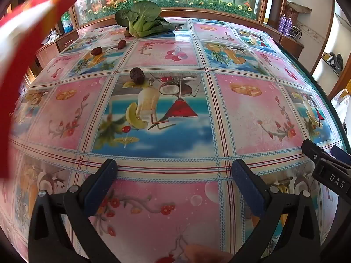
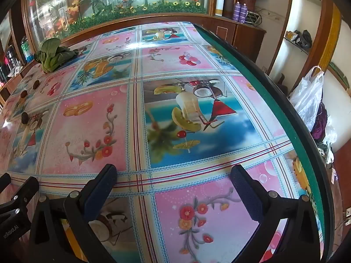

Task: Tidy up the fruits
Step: 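Move both tools toward the scattered fruit pile on the table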

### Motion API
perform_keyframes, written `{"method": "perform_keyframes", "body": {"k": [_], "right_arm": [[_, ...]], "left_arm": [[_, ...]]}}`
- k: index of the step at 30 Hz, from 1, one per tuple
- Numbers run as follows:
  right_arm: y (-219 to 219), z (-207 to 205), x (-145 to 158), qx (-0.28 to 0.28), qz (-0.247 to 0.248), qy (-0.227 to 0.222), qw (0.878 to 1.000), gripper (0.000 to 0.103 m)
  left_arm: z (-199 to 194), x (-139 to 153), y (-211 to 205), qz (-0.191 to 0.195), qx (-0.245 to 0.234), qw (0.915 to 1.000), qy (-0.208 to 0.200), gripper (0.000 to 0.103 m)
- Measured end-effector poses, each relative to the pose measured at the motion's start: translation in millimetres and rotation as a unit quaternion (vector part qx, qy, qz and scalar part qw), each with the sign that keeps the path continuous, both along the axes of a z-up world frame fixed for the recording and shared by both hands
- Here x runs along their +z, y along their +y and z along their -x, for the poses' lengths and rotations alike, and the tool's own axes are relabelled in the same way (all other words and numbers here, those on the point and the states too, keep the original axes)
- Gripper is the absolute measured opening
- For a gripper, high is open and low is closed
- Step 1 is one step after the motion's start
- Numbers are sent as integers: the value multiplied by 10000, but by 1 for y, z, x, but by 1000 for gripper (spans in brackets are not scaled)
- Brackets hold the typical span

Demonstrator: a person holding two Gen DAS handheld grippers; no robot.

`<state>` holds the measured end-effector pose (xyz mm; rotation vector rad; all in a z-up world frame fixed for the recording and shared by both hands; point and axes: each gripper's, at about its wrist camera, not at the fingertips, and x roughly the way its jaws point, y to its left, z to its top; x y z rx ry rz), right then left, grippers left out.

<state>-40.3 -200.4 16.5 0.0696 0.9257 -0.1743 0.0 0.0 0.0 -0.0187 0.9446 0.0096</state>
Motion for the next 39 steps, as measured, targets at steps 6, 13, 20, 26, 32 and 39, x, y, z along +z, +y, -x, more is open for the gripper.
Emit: {"method": "perform_keyframes", "body": {"k": [6,13,20,26,32,39], "right_arm": [[0,0,0,1,6,5,10000,103],[0,0,0,1,2,1,10000,103],[0,0,-1,1,4,4,10000,103],[0,0,0,1,6,2,10000,103],[0,0,0,1,4,0,10000,103],[0,0,0,0,2,4,10000,103]], "left_arm": [[0,0,0,-1,1,10000,-2,103],[0,0,0,-3,0,10000,-1,103],[-1,1,-1,2,-14,10000,-5,103],[-1,1,0,0,-11,10000,-3,103],[2,0,-1,-4,-5,10000,-6,103],[2,-1,-2,0,-2,10000,0,103]]}}
